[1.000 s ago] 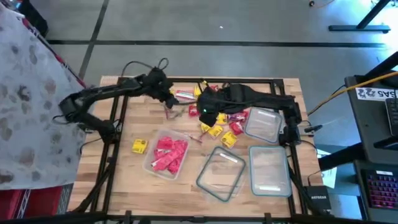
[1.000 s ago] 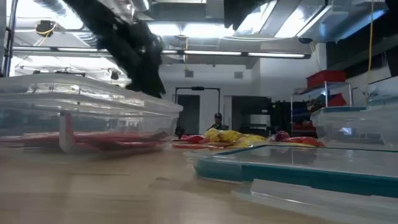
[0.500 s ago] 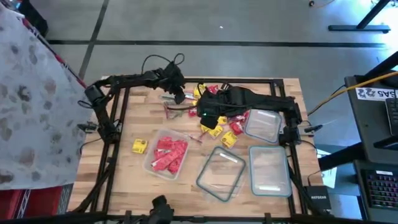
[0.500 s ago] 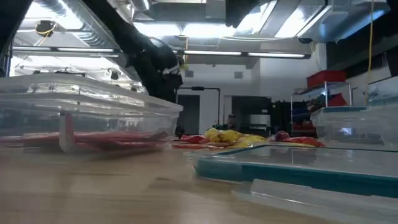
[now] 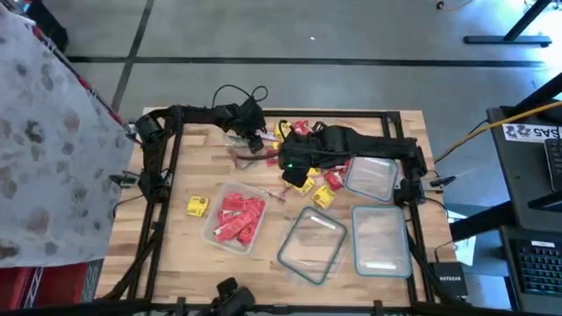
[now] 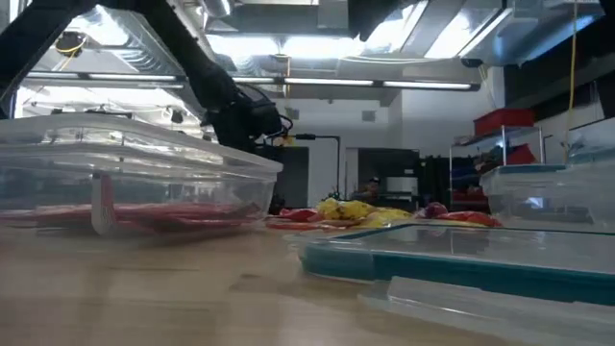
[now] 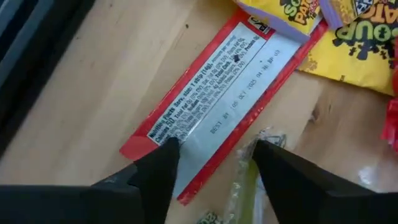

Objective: Sort candy
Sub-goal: Put the red candy strip into the rectangular transparent bin

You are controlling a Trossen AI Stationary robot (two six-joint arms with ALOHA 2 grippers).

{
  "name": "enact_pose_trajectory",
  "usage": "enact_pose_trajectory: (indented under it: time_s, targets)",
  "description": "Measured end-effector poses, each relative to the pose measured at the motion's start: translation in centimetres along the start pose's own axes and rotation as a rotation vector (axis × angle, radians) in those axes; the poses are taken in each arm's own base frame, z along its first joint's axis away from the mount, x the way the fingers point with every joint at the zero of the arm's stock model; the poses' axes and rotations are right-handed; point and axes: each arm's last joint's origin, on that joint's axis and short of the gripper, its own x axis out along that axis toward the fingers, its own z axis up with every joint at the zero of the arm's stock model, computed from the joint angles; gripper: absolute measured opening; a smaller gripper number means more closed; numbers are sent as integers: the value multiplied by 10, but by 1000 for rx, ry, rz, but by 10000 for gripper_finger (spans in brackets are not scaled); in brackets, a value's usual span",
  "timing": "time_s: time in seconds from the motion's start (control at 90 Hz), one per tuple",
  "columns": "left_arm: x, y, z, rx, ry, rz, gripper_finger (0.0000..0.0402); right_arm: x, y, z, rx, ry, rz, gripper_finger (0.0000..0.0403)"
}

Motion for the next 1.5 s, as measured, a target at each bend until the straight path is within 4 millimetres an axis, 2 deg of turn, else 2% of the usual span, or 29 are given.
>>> enact_pose_trajectory:
  time_s: [0.156,0.233,0.3,0.411,0.522,0.656,0.744,0.844,0.967,1.078,1.333,1.5]
  targets:
    - [-1,-13,-1,8,37,-16,80,-3,6,-3,-18,-11,0,186]
    - [-8,-18,-3,5,79,-32,29,-4,8,-4,-24,-17,-3,186]
    - [-18,-23,-3,-8,105,-39,10,-5,8,-4,-34,-25,-15,186]
    - [-38,-30,-5,-15,167,-51,7,-5,8,-3,-79,-57,-60,186]
    - [-74,-33,3,-27,134,-56,1,-1,12,2,-151,-111,-69,186]
    - [-110,-35,-2,-91,133,-90,1,21,26,8,-368,-154,-28,186]
    - [-140,-37,-6,-165,98,-130,1,42,34,12,-464,-179,84,186]
    - [-171,-42,-16,-236,101,-149,1,59,34,16,-521,-184,164,186]
    - [-206,-53,-32,-340,97,-129,1,68,28,24,-558,-231,210,186]
    - [-233,-70,-45,-428,78,-114,1,68,22,31,-613,-282,297,186]
    - [-280,-120,-74,-654,-25,-135,1,45,4,45,-646,-490,564,186]
    - [-302,-148,-95,-749,-70,-195,1,35,-2,48,-650,-554,566,186]
